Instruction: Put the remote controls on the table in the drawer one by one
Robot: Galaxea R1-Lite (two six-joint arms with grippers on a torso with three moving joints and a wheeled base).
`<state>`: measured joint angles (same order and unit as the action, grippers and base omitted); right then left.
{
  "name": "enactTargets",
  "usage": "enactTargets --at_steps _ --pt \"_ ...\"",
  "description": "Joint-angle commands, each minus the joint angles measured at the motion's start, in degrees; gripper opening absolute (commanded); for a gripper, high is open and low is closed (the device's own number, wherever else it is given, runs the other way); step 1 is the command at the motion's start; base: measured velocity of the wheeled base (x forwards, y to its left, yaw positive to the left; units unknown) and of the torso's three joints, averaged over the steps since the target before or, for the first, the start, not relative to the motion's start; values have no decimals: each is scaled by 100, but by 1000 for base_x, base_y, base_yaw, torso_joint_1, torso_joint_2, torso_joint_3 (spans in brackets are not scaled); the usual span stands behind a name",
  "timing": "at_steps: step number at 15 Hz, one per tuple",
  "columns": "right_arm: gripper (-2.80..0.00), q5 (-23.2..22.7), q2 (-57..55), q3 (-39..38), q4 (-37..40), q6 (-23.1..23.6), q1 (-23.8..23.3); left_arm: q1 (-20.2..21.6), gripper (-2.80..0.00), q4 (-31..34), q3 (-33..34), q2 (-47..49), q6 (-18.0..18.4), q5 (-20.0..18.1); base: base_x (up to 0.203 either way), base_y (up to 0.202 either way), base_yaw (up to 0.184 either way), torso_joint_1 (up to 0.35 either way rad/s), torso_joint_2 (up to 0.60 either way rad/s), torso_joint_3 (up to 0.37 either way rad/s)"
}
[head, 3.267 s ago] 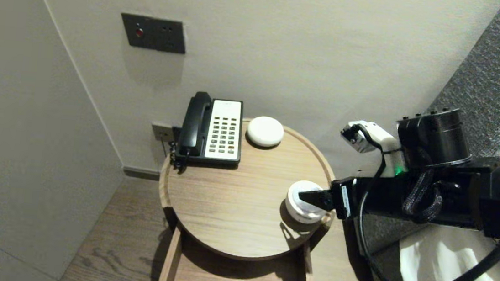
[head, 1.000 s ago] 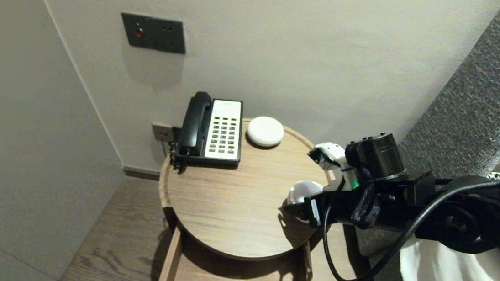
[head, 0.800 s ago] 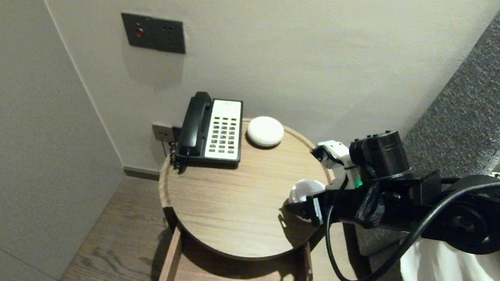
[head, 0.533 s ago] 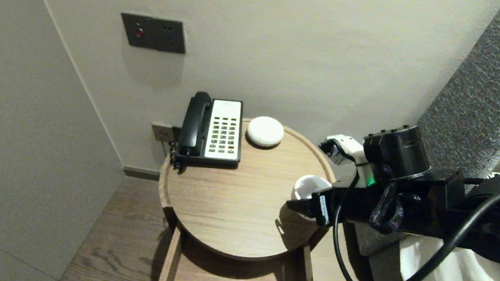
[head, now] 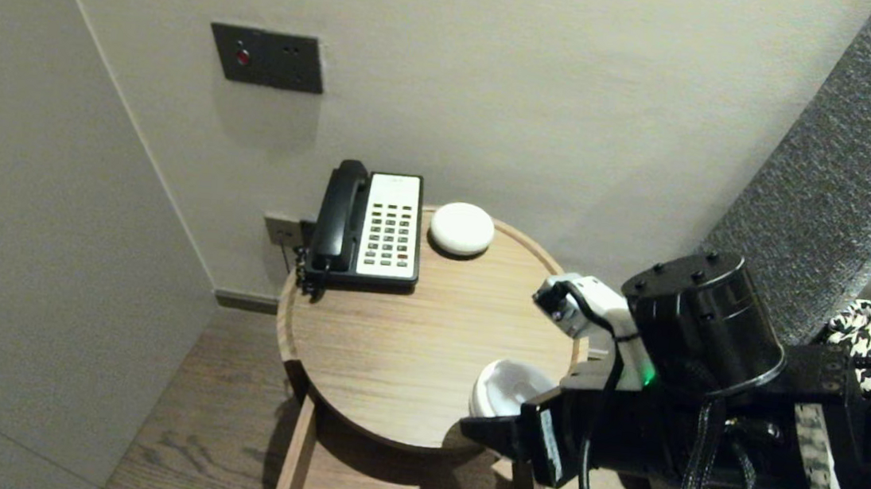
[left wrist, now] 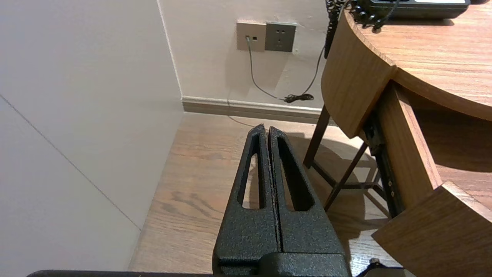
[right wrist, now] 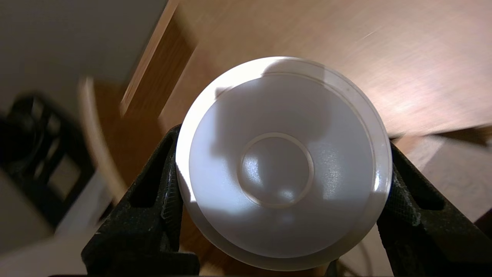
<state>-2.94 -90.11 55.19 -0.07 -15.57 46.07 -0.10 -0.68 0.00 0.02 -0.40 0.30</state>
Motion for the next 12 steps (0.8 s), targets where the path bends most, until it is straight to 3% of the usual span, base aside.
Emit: enactTargets --at_steps 1,8,12 --pt "-280 14 -215 -99 1 -67 551 1 -280 -2 0 -2 -3 5 0 0 0 0 0 0" --pt "-280 60 -1188 38 -8 -35 1359 1 -280 -2 0 -2 -3 5 0 0 0 0 0 0" --pt "-280 197 -1506 79 7 -28 1475 1 -280 -2 0 -2 -3 5 0 0 0 0 0 0"
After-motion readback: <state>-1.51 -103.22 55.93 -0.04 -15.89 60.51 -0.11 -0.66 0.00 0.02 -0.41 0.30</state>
